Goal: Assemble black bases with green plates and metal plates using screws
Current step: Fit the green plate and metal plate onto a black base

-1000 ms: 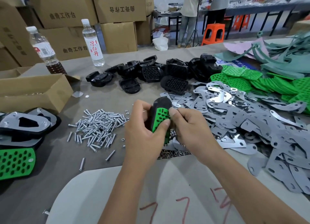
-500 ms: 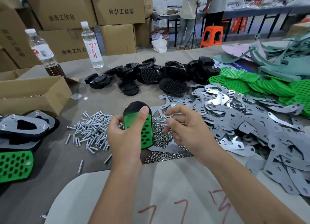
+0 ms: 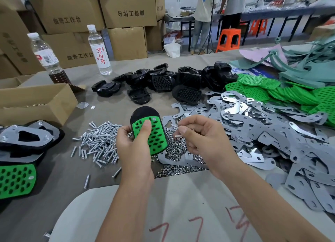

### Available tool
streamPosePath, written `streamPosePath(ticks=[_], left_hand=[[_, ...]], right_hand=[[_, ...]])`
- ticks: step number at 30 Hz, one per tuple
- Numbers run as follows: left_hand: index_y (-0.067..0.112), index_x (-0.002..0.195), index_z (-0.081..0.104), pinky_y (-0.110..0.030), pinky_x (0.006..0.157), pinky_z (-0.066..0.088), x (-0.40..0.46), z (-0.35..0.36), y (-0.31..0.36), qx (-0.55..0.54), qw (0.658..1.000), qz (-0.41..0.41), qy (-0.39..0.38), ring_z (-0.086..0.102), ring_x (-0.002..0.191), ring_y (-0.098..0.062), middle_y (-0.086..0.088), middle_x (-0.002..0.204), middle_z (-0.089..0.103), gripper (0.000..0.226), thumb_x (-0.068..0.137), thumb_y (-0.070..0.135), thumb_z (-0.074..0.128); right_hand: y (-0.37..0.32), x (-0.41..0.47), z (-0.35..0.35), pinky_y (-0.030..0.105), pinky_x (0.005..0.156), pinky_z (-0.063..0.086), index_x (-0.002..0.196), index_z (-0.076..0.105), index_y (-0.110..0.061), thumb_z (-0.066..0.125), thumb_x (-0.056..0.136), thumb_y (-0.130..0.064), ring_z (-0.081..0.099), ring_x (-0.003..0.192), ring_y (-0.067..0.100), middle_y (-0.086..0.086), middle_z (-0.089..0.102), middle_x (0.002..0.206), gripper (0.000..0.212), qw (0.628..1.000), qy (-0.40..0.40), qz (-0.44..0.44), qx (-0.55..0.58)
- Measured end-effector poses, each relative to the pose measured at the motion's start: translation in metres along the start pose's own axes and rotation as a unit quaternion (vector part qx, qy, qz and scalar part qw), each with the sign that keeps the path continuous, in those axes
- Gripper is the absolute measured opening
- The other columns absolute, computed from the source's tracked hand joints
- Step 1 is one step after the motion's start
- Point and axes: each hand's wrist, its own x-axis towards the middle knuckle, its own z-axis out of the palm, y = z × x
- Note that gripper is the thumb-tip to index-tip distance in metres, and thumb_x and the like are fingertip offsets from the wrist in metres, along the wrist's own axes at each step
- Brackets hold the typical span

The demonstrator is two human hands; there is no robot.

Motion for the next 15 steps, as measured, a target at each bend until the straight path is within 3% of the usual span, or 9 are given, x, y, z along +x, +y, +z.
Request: streamPosePath(ticks=[4, 11, 15], left_hand=[[0.010, 0.111, 0.055, -0.049, 0.086, 0.059, -0.0017, 0.0028, 0.0010, -0.007, 1.000, -0.016, -0.011, 0.072, 0.094, -0.029, -0.010, 0.098, 0.072, 0.020, 0.096, 0.004, 0.067], [0.015, 0.107, 0.053, -0.024, 0.066, 0.060, -0.0007, 0.0043, -0.0049, -0.015, 0.999, 0.026, -0.021, 0.075, 0.076, -0.008, 0.013, 0.073, 0.075, 0.023, 0.096, 0.003, 0.068], [0.018, 0.104, 0.052, -0.028, 0.071, 0.063, -0.0003, 0.0048, -0.0061, -0.022, 0.999, 0.045, -0.016, 0.075, 0.077, -0.009, 0.012, 0.073, 0.076, 0.025, 0.095, 0.001, 0.068]], right_hand=[[-0.0005, -0.0003, 0.0021, 0.021, 0.042, 0.028, 0.082, 0.074, -0.012, 0.071, 0.094, 0.000, 0.033, 0.044, 0.012, 0.018, 0.076, 0.080, 0.017, 1.000, -0.020, -0.020, -0.006], [0.0002, -0.0009, 0.0025, 0.020, 0.041, 0.029, 0.081, 0.075, -0.012, 0.071, 0.094, 0.000, 0.032, 0.042, 0.011, 0.019, 0.075, 0.078, 0.018, 0.998, -0.050, -0.021, -0.031], [0.0010, -0.0014, 0.0031, 0.020, 0.042, 0.030, 0.080, 0.075, -0.011, 0.072, 0.094, 0.000, 0.034, 0.042, 0.012, 0.017, 0.076, 0.077, 0.017, 0.996, -0.066, -0.019, -0.053]])
